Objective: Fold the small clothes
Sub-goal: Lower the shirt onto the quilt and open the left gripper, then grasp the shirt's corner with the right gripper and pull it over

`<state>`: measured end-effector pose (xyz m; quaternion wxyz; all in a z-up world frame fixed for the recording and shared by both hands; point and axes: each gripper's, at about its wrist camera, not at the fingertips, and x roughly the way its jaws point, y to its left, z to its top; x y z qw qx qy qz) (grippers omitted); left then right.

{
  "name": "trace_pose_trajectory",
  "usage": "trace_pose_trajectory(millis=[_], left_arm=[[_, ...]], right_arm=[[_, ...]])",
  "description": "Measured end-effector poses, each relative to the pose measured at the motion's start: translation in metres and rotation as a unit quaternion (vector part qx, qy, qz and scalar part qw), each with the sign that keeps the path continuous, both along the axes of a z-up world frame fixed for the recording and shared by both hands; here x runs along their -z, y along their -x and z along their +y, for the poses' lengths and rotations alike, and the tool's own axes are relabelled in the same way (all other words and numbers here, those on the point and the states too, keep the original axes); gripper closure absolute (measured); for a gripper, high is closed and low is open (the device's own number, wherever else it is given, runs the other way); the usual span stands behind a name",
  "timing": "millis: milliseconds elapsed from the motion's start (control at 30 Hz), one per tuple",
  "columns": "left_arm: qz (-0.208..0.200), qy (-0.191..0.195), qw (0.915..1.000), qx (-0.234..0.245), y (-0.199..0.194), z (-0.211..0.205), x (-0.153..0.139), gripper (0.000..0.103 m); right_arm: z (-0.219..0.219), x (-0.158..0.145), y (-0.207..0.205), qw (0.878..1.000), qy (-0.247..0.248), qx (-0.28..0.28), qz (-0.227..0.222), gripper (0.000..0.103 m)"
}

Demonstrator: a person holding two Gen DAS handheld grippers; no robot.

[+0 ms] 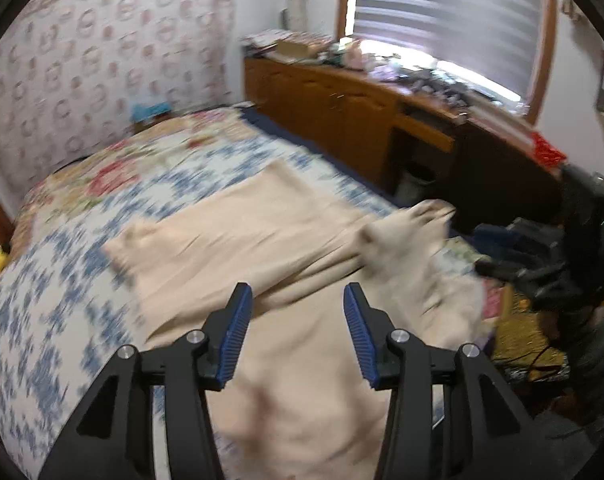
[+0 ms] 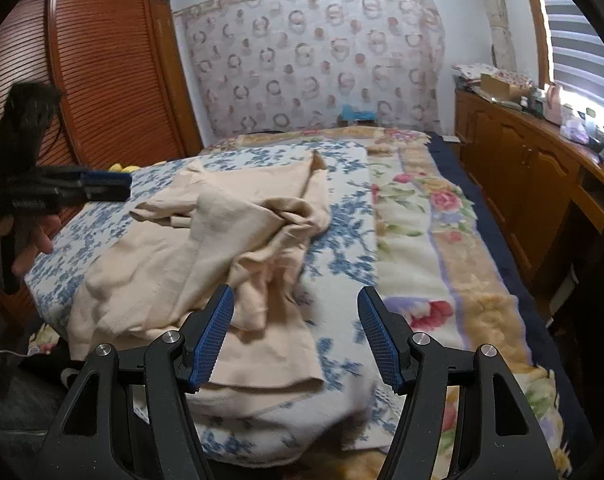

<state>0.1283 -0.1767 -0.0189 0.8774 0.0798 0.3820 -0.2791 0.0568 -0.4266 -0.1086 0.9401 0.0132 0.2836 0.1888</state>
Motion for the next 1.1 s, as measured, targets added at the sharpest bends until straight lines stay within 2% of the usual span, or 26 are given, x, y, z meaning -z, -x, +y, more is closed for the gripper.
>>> trace_pose_trajectory(millis=[167,267,533,767,1000,1100], left_arm=[[0.022,0.005,0.9986,-0.048,-0.004,0.048,0.028,0.055],[0.025,-0.012,0.9966,-0.077,-0.004,0.069,0.041,0.054],[0.036,-0.01,0.9918,-0.123,-0.001,0.116,0.061,0.054],[0.024,0.003,0.9888,-0.147,0.011,0.146,0.061,0.054],[0.01,0.009,0.9888,-0.148,0.028,0.161,0.055,0.054],[0.004,0.014,0.9881,-0.153,0.033,0.169,0.052,0.054]], right_arm=[[0.021,-0.01,-0.013,1.0,0.011,-0.022,-0.007,0.037],[0.035,-0.017,-0.022,0.999,0.013,-0.037,-0.013,0.037],[0.081,-0.028,-0.053,0.996,0.019,-0.084,-0.009,0.037],[0.137,-0.031,-0.078,0.99,0.034,-0.139,-0.002,0.037],[0.204,-0.027,-0.112,0.978,0.039,-0.201,0.034,0.037],[0.231,-0.023,-0.123,0.973,0.065,-0.215,0.046,0.037]])
